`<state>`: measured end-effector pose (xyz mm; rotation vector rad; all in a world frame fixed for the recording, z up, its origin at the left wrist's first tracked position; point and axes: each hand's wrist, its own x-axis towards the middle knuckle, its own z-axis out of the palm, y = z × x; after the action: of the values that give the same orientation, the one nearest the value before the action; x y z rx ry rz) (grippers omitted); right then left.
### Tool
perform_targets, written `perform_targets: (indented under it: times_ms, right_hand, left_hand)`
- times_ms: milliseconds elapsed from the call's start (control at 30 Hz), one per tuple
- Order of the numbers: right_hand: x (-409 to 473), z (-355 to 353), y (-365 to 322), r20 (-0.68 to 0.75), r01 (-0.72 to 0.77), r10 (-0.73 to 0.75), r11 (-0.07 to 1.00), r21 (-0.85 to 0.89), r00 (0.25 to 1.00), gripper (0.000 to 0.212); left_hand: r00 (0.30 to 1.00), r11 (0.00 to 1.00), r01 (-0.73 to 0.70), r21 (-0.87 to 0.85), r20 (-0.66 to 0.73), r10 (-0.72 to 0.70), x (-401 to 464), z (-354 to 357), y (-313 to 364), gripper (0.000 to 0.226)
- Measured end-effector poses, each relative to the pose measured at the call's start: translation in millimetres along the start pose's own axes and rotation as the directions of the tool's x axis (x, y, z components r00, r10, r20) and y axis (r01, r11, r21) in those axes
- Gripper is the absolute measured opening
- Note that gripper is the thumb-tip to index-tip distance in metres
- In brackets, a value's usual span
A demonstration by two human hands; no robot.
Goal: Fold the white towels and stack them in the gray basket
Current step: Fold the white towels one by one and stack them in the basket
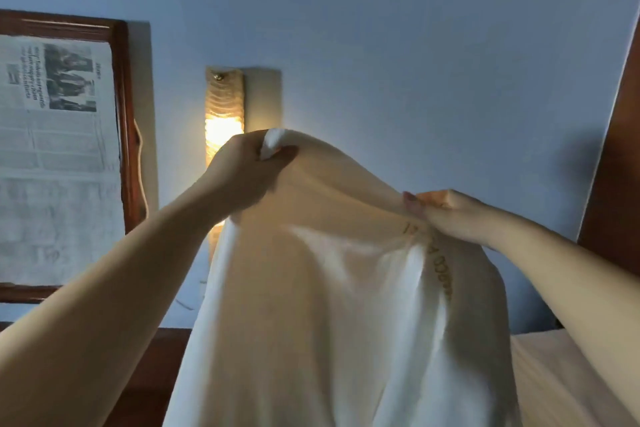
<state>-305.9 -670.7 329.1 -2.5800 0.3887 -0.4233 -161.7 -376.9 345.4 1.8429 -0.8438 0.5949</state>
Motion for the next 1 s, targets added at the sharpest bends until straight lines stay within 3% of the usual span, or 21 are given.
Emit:
perform_targets:
  times_ms: [100, 167, 400, 633, 800, 900, 1000]
  right_hand:
    - [-17.0, -4.1, 5.7, 0.082, 0.05, -0.049, 0.999, -0.012, 0.995, 0.038]
    - [-23.8, -9.8, 11.5, 0.055, 0.09, -0.089, 0.996, -0.004, 0.994, 0.029]
    - [-30.0, -32.6, 48.9, -0.077, 0.167, -0.157, 0.976, 0.139, 0.985, 0.04]
    - [-35.7, -56.1, 93.8, -0.161, 0.201, -0.184, 0.974, 0.101, 0.97, 0.029]
    - [-34.0, -55.2, 126.4, -0.243, 0.128, -0.089, 0.98, 0.152, 0.966, 0.035]
    - [-35.0, -34.2, 139.1, -0.358, 0.02, -0.008, 0.999, 0.029, 0.934, 0.013]
    - [-56.1, -0.4, 125.8, -0.405, 0.02, 0.034, 0.991, 0.129, 0.914, 0.019]
  left_hand:
    - [0.999, 0.998, -0.018, -0.063, 0.034, 0.02, 0.0, -2.2, 2.4, 0.016]
    - [0.998, 0.997, -0.014, -0.078, 0.055, 0.018, -1.2, 0.0, 4.3, 0.013]
    - [0.995, 0.999, -0.037, 0.001, 0.096, 0.037, 1.3, 16.9, 14.1, 0.012]
    - [0.988, 0.999, 0.007, 0.041, 0.156, -0.013, -5.5, 53.3, 33.2, 0.016]
    - [0.978, 0.987, 0.152, -0.049, 0.152, -0.143, -17.5, 82.8, 56.8, 0.034]
    - [0.943, 0.958, 0.244, -0.148, 0.267, -0.199, -21.6, 102.7, 84.7, 0.044]
    - [0.908, 0.971, 0.233, -0.046, 0.368, -0.2, -26.0, 129.7, 118.7, 0.036]
